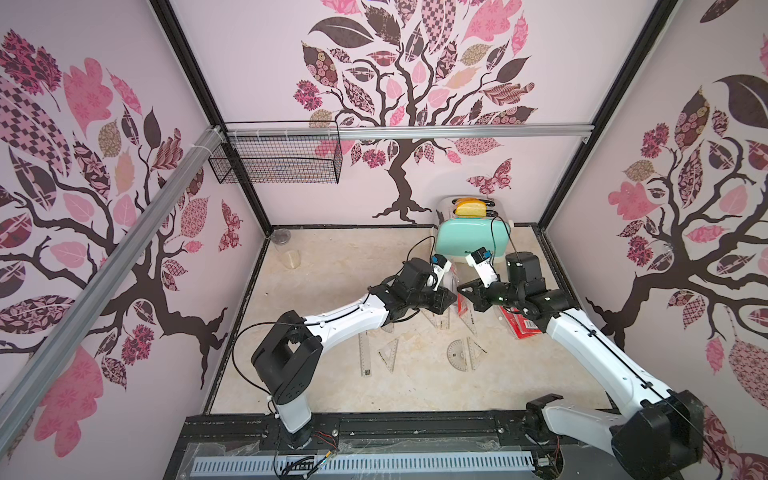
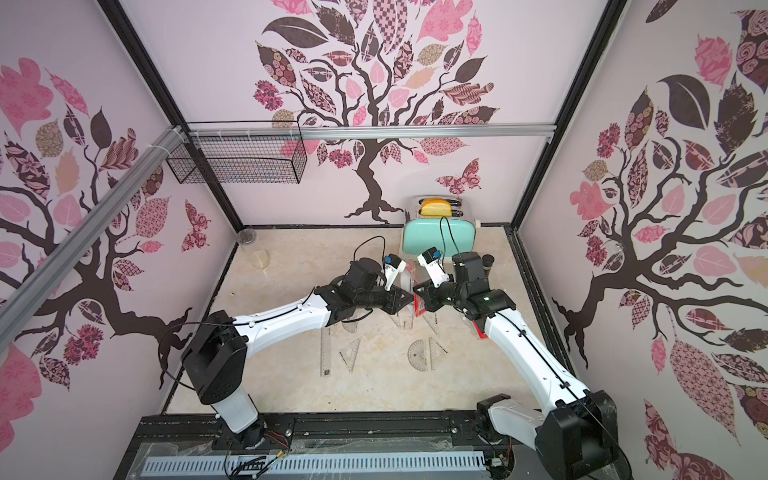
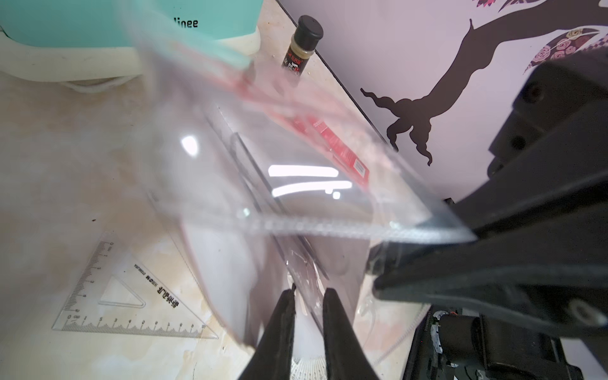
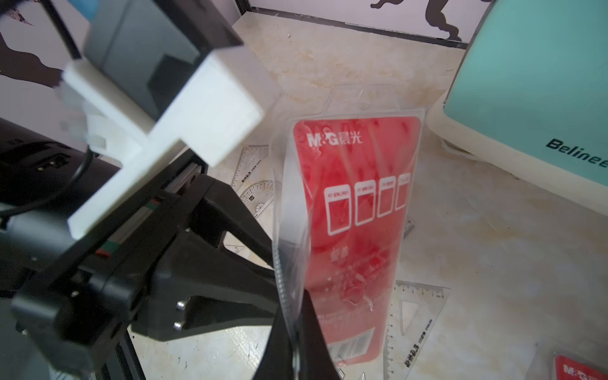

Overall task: Open the ruler set and take out the ruler
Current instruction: Take out the ruler from the ruler set bag.

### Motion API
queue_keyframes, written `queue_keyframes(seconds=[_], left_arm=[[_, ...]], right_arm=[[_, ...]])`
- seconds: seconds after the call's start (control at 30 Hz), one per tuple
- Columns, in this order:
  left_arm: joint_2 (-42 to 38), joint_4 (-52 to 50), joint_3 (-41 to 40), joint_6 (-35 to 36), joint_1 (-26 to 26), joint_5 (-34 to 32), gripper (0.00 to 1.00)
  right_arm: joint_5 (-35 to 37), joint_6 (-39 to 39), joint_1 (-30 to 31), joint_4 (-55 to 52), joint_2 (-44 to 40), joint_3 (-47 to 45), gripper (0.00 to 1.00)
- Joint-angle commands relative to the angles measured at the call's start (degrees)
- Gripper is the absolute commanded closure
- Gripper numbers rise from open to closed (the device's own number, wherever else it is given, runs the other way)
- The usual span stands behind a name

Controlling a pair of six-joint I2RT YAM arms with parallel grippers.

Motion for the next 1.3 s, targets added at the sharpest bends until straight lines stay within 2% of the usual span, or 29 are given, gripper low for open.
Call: queue_keyframes(seconds=[0.0, 0.3, 0.6, 0.67, 0.77, 1.1, 1.27], left_arm=[[0.05, -0.86, -0.48, -0.5, -0.25, 1.23, 0.81], [3.22, -2.48, 1.6, -1.36, -0.33, 0.32, 0.87], [5.19, -1.1, 2.7, -3.32, -0.33, 0.35, 0.86], [5.34, -0.35, 2.66, -3.72, -0.33, 0.7, 0.89], [5.35, 0.35, 2.53, -4.14, -0.32, 1.04, 0.98], [-0.78, 4.99, -2.25, -6.84, 1.85, -0.04, 1.0], [-4.08, 7.37, -3.98, -9.47, 4.4, 2.74, 1.0]], right_arm=[[0.27, -0.28, 0.19, 0.74, 0.03, 1.34, 1.0], [0.46, -0.19, 0.19, 0.8, -1.0, 1.18, 1.0], [0.24, -0.19, 0.19, 1.04, -1.16, 0.89, 1.0], [0.28, -0.12, 0.18, 1.19, -1.13, 0.83, 1.0], [0.91, -0.18, 0.19, 1.2, -1.32, 0.67, 1.0], [1.05, -0.19, 0.19, 1.73, -1.47, -0.32, 1.0], [1.2, -0.19, 0.12, 1.88, -1.38, -0.58, 1.0]])
